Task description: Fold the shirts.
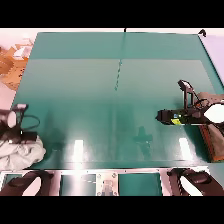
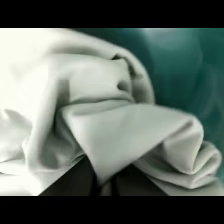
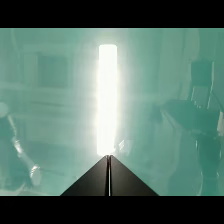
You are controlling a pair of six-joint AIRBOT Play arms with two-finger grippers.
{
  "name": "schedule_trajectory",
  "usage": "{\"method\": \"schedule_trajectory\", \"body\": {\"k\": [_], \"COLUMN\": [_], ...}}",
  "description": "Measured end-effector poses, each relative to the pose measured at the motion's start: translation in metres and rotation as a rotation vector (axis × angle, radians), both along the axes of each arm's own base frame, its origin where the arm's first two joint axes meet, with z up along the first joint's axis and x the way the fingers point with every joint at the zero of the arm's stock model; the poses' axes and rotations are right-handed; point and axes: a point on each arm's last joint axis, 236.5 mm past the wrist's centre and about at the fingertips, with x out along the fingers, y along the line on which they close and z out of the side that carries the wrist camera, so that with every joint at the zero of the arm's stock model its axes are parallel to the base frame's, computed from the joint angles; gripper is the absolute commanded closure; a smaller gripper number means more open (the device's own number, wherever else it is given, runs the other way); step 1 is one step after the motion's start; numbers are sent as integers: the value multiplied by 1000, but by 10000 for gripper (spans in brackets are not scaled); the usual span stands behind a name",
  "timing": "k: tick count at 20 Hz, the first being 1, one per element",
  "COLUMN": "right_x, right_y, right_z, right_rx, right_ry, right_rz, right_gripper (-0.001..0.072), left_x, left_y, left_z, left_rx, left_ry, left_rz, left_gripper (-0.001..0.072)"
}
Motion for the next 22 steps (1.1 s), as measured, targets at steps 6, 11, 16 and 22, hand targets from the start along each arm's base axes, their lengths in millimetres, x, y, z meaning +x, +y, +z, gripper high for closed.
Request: {"method": "schedule_trajectory", "body": {"k": [6, 11, 16, 22], "right_x": [1, 1, 2, 31], "right_y": [3, 5, 6, -38], "right_z": [1, 2, 4, 14], "right_rx": [16, 25, 39, 52], "right_ry": [-3, -4, -1, -17], "right_rz": [-3, -5, -18, -178], "right_gripper": [692, 467, 207, 207], "left_x": [116, 141, 145, 179], "left_y": [-148, -284, -374, -338], "left_z": [138, 198, 137, 132], "left_rx": [-311, -581, -729, -682], "left_ry": [-491, -732, -589, -509], "left_rz": [-340, -583, -629, -536], "left_gripper": [684, 681, 2, -3]}}
